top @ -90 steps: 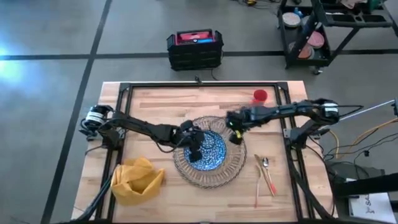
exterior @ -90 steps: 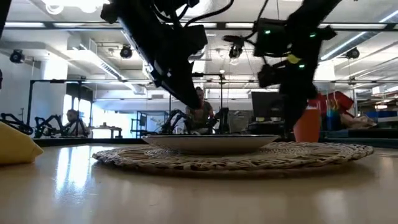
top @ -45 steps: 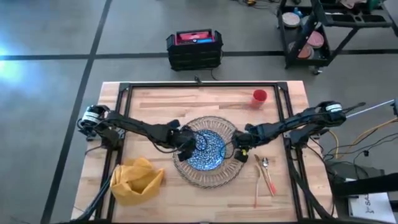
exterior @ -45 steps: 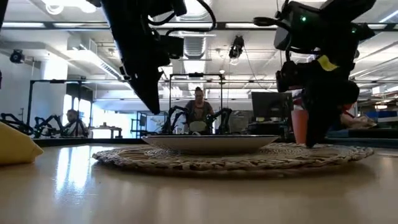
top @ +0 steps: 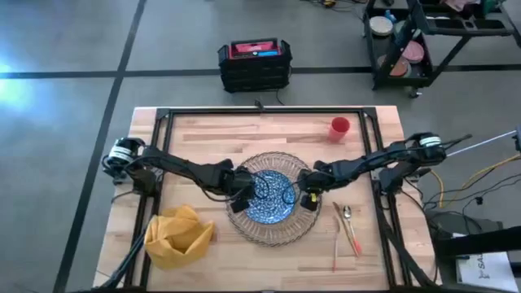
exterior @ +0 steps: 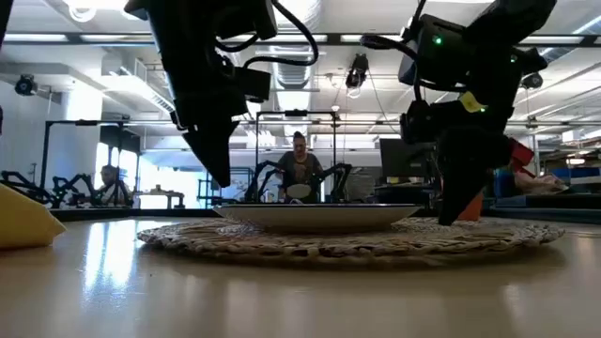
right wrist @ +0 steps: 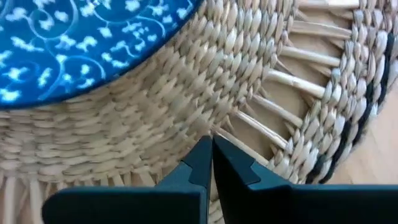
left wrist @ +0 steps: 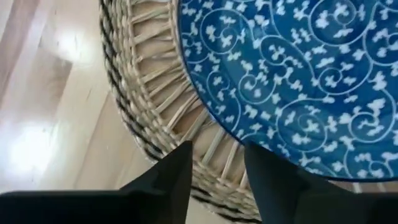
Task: Set table place
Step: Move the brown placemat to the center of the table, then adjust the blue plate on the brown placemat
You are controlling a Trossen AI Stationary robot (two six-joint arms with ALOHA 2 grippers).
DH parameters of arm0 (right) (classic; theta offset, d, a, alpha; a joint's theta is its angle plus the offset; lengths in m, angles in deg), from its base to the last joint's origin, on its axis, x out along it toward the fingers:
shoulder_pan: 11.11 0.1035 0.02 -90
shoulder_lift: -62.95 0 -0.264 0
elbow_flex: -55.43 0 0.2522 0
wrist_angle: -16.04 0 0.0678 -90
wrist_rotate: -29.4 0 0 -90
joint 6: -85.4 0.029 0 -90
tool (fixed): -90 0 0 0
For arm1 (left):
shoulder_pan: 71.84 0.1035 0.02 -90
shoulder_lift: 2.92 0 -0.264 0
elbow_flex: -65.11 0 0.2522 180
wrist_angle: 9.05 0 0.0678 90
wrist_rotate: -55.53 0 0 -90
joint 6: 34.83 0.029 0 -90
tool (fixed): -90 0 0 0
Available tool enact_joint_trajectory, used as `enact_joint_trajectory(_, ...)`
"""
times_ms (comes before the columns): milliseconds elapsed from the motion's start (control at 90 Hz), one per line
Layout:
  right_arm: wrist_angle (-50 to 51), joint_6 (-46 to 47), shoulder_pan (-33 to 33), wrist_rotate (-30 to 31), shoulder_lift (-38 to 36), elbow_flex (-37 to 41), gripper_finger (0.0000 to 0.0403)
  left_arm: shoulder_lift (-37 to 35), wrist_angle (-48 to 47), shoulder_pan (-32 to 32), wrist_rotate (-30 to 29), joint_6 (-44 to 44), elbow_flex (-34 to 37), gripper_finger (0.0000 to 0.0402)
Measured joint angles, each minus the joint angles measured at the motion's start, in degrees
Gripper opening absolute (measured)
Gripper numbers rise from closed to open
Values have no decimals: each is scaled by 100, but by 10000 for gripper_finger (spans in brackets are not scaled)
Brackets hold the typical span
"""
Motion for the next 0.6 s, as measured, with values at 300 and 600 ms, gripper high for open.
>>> enact_joint_trajectory(300, -44, -53, -24, -3, 53, 0, 0, 0, -182, 34, -10, -214, 30, 151)
enact_joint_trajectory(600, -205, -95, -33, -20, 53, 0, 0, 96, 412, 129, 51, -194, 273, 109)
